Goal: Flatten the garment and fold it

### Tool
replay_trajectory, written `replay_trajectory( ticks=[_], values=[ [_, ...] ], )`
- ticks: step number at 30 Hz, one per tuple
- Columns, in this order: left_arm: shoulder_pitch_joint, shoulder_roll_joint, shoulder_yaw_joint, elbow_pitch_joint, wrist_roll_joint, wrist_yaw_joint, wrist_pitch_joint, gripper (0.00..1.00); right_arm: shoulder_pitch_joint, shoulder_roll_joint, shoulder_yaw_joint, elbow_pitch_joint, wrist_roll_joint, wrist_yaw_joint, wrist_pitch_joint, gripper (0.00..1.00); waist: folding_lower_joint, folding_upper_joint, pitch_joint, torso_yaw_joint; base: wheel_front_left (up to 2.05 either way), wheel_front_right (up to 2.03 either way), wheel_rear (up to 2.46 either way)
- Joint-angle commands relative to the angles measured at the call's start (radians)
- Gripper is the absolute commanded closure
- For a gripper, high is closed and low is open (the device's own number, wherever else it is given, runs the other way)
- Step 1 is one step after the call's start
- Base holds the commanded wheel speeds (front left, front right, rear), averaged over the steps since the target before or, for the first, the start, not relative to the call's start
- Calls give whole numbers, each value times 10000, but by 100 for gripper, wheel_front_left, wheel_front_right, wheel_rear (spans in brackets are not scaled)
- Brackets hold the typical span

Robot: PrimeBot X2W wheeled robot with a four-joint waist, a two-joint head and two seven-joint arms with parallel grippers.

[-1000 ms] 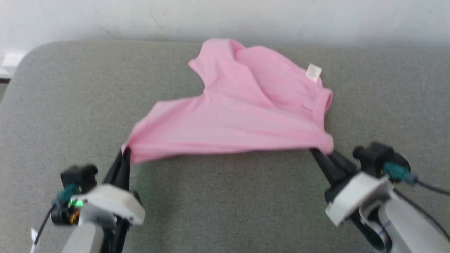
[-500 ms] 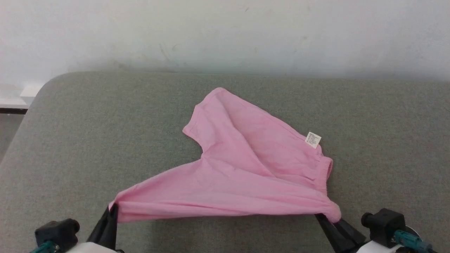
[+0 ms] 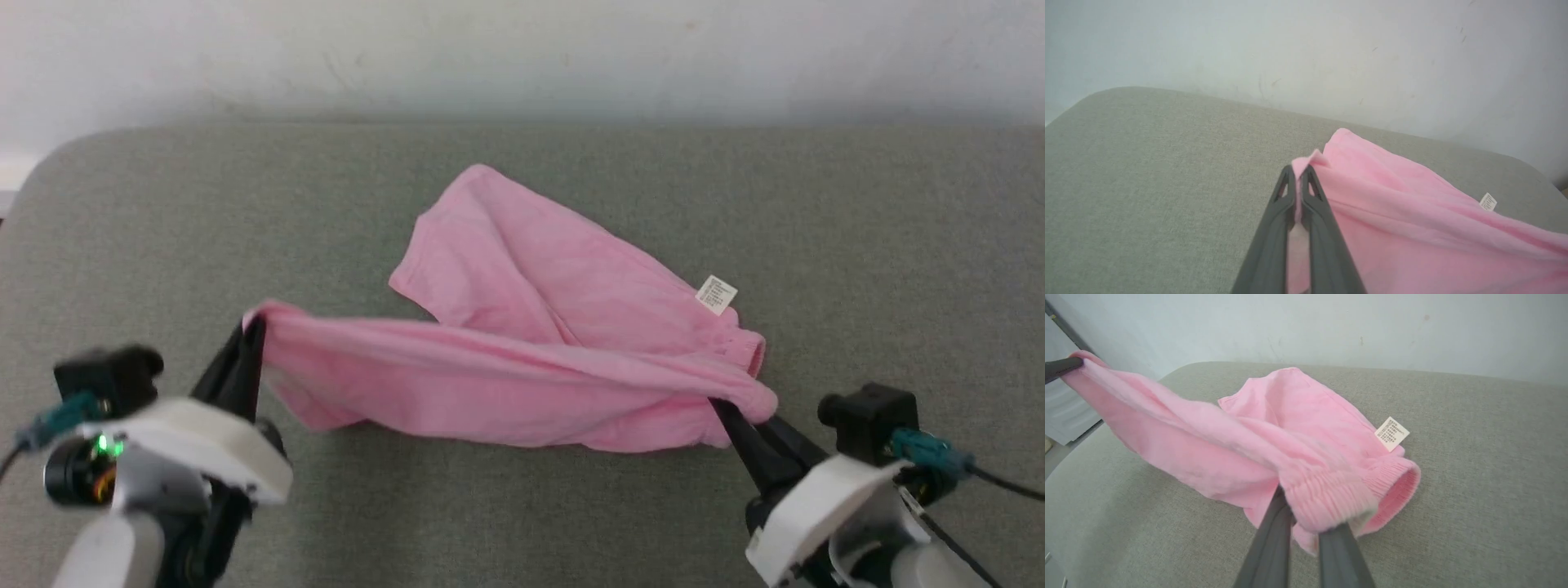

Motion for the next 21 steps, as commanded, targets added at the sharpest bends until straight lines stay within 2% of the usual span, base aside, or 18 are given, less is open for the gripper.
replay_trajectory(
  ticks=[1,5,10,21],
  values=[
    [-496,9,-18,279,-92,-118,-6,100,-241,77,-67,163,-36,-9,42,100,-1,-1,475,-271,0,0,0],
    [-2481,-17,-329,1922,-225,-699,163,100,-970,558,-378,867,305,-9,244,100,-1,-1,967,-479,0,0,0],
    [-4806,-30,-897,4131,-2,-1391,368,100,-1938,775,-565,1657,471,-9,131,100,-1,-1,1499,-912,0,0,0],
    [-8663,-280,-1880,8469,758,-2139,572,100,-3626,931,101,3177,868,-9,-541,100,-1,-1,2573,-1874,0,0,0]
  ],
)
